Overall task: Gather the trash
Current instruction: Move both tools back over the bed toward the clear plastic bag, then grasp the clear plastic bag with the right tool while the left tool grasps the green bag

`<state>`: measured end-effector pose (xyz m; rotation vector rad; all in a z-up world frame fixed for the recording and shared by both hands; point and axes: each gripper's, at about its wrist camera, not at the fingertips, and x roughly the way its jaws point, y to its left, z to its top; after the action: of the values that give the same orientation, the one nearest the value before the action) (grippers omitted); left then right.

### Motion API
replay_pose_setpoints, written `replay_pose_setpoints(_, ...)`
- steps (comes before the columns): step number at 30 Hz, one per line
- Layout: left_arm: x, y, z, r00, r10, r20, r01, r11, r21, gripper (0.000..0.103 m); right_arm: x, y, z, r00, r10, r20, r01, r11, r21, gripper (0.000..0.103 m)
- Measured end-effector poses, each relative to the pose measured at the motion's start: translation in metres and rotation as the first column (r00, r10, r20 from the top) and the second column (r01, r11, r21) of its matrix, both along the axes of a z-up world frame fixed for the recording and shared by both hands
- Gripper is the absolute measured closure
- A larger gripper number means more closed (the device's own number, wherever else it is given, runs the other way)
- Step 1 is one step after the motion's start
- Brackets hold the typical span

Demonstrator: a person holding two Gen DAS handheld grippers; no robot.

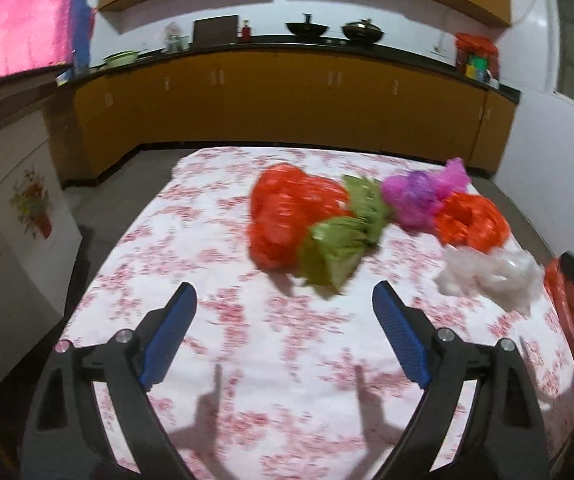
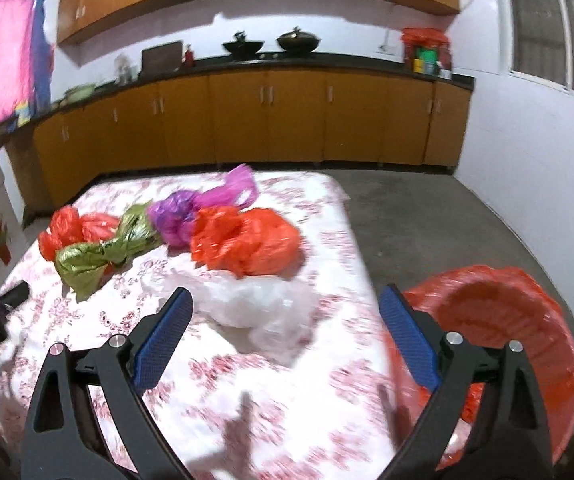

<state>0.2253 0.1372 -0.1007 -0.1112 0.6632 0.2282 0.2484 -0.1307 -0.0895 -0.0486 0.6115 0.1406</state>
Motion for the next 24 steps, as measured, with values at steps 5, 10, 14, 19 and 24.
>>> replay_pose_setpoints(5, -0.001, 0.016, -0.002, 1.0, 0.028, 0.003, -0.028, 0.999, -0.024, 0.015, 0.021, 0.017, -0.014, 1.0, 0.013, -0.028, -0.014, 0.999, -0.029, 0.009)
replay_pose_setpoints(10, 0.003, 0.023, -0.007, 1.0, 0.03, -0.009, -0.03, 0.999, -0.041, 0.015, 0.033, 0.027, -0.028, 0.997, 0.03, -0.068, -0.035, 0.996, -0.079, 0.009)
replay_pose_setpoints(14, 0.006, 0.025, -0.01, 1.0, 0.027, -0.013, -0.028, 0.998, -0.051, 0.015, 0.037, 0.034, -0.035, 0.993, 0.046, -0.112, -0.06, 0.99, -0.125, 0.019)
replay_pose_setpoints(19, 0.009, 0.022, -0.01, 1.0, 0.017, -0.009, -0.017, 0.998, -0.06, 0.015, 0.041, 0.039, -0.037, 0.986, 0.07, -0.15, -0.089, 0.988, -0.126, 0.04)
replay_pose_setpoints(24, 0.015, 0.019, -0.009, 1.0, 0.005, -0.007, -0.005, 0.997, -0.076, 0.015, 0.039, 0.04, -0.037, 0.985, 0.088, -0.15, -0.105, 0.988, -0.109, 0.047)
